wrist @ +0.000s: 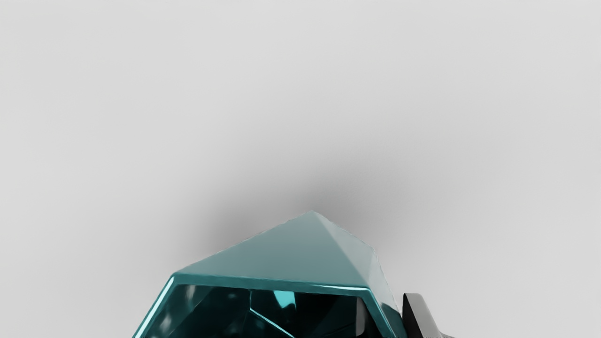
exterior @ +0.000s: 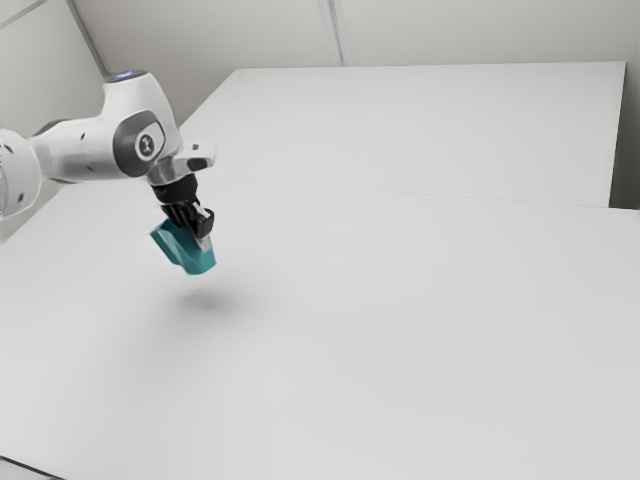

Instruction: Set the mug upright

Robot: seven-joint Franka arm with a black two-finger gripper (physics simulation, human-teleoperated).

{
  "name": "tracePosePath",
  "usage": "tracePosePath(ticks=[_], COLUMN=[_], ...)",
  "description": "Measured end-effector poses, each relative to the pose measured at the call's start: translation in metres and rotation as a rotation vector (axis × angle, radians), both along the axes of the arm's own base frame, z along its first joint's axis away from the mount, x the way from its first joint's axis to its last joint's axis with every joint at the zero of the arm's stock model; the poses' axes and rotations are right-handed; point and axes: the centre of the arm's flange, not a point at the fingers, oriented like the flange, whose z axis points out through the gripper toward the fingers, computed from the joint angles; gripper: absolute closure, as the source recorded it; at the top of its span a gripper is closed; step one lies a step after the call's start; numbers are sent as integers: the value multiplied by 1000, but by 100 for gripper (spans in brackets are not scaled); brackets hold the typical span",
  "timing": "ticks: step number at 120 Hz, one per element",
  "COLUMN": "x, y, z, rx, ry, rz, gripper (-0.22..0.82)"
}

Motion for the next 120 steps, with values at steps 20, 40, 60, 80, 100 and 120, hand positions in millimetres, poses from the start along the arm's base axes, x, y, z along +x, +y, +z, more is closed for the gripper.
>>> tracePosePath(ticks=[20, 40, 60, 80, 100, 120], x=[4, 5, -5, -20, -29, -33], y=[-18, -34, -44, -44, -50, -64], z=[-2, 0, -5, -14, -27, -40], rx=[36, 70, 104, 119, 154, 173], ry=[-5, -16, -17, -18, -17, -19], rz=[46, 97, 136, 199, 237, 265], gripper=[77, 77, 77, 77, 77, 77])
